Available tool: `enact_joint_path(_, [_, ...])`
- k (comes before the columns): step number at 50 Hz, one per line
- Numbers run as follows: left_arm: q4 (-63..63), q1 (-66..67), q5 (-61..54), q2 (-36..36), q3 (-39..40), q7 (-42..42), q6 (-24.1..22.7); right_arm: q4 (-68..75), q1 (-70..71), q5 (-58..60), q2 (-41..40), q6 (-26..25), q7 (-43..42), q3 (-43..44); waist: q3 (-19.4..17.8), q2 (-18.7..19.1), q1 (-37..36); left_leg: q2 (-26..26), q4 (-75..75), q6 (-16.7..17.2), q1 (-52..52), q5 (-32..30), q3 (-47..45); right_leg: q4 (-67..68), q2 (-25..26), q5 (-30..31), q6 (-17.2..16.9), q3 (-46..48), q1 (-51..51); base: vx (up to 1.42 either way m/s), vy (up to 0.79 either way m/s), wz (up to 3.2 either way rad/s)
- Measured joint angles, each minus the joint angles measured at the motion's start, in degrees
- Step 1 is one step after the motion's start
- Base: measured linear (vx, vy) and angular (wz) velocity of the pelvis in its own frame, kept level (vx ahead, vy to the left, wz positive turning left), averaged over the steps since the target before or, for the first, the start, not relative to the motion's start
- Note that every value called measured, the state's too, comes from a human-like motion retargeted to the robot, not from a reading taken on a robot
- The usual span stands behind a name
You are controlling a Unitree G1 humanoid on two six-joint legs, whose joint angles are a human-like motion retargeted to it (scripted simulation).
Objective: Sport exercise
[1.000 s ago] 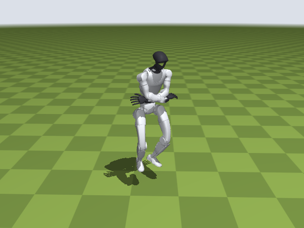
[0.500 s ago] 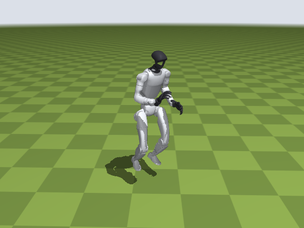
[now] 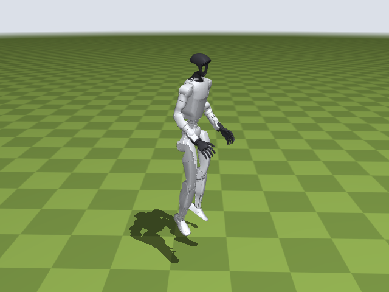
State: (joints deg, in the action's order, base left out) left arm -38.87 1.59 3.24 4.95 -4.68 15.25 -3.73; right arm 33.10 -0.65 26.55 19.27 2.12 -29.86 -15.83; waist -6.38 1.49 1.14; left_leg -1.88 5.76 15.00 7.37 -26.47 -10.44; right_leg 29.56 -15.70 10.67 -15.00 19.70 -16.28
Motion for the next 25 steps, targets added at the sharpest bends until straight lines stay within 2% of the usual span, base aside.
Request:
enact_joint_path(5, [-8.97,2.40,-3.18,0.15,1.04,0.29,0.41,10.70,-2.90,1.54,-3.09,-1.45,4.10,-2.69,0.22,-0.94,-0.75,1.04,-1.58,0.00,-1.84,5.21,3.72,0.64,-1.26,-4.60,0.00,-0.40,0.55,0.10,-0.17,0.74])
enact_joint_path(8, [-12.03,4.93,-3.88,0.55,2.01,1.42,-0.29,14.23,-5.22,4.08,-4.59,-1.64,5.22,-4.28,-0.26,-2.10,-1.46,1.51,-0.90,0.00,-4.34,11.13,6.99,2.78,-2.46,-8.99,0.01,-1.33,2.98,0.08,-0.22,0.66])
enact_joint_path(10, [-12.96,6.42,-3.74,1.18,2.71,2.80,-0.85,15.32,-6.42,6.28,-5.12,-1.79,5.45,-5.30,-0.92,-2.68,-2.12,2.07,0.75,-1.27,-6.03,18.56,9.08,4.63,-2.52,-15.60,2.21,-1.59,4.92,0.02,-0.25,0.53])
enact_joint_path(13, [-13.63,6.75,-2.71,1.85,3.71,6.12,-0.91,16.52,-6.33,9.83,-5.44,-2.73,3.68,-6.76,-2.97,-2.75,-2.66,2.57,6.27,-5.49,-7.08,33.82,10.82,7.60,-2.35,-29.50,6.76,-1.88,7.63,-0.04,-0.21,0.53])
enact_joint_path(15, [-14.17,5.79,-1.87,1.82,3.65,8.11,-0.58,17.25,-5.22,11.21,-5.74,-3.52,1.81,-7.62,-4.75,-2.09,-2.73,3.47,10.65,-6.11,-6.47,39.95,11.38,8.70,-1.63,-34.53,8.84,-1.59,9.00,-0.08,-0.19,0.45])
enact_joint_path(18, [-13.78,3.63,-1.16,1.55,1.81,9.45,-0.54,16.89,-2.91,12.10,-5.64,-3.87,-0.76,-9.22,-6.33,-0.27,-2.50,5.18,15.32,-5.02,-4.31,42.67,12.58,8.13,0.47,-36.63,10.87,-0.95,9.87,-0.11,-0.18,0.30])
enact_joint_path(25, [-7.04,-2.23,-1.25,2.41,-4.22,8.87,-1.90,10.94,3.17,11.84,-2.52,-3.75,-6.12,-11.89,-7.13,4.05,-1.16,8.61,20.24,-1.80,1.12,42.89,15.02,5.37,5.10,-36.16,13.34,-0.04,8.77,-0.12,-0.14,0.23])
